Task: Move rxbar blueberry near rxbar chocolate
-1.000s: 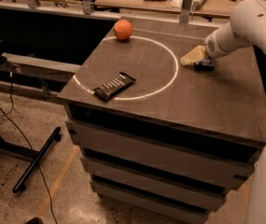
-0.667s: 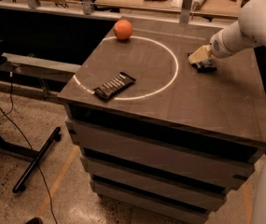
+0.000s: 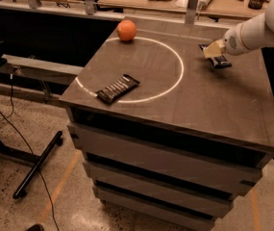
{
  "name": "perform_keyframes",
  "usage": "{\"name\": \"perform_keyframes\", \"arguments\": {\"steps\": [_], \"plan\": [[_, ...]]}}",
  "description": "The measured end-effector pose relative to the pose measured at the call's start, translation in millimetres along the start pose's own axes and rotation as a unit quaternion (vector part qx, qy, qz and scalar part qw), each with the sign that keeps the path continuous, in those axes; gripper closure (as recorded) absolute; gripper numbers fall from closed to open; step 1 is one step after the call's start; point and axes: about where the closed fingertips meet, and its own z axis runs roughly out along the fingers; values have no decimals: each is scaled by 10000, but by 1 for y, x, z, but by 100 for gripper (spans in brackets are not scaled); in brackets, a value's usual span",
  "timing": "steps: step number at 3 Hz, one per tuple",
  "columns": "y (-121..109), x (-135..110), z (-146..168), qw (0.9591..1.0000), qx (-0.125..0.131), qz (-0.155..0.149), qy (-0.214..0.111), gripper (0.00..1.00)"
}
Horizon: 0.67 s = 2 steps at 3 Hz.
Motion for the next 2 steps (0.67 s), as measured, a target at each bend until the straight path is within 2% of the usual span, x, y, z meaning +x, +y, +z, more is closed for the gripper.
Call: {"name": "perform_keyframes", "arguments": {"steps": [1,2], "plan": [[32,-22,-17,9978,-322,-446,-370,100],[72,-24,-14,9912,-865,-917,-396,100]]}}
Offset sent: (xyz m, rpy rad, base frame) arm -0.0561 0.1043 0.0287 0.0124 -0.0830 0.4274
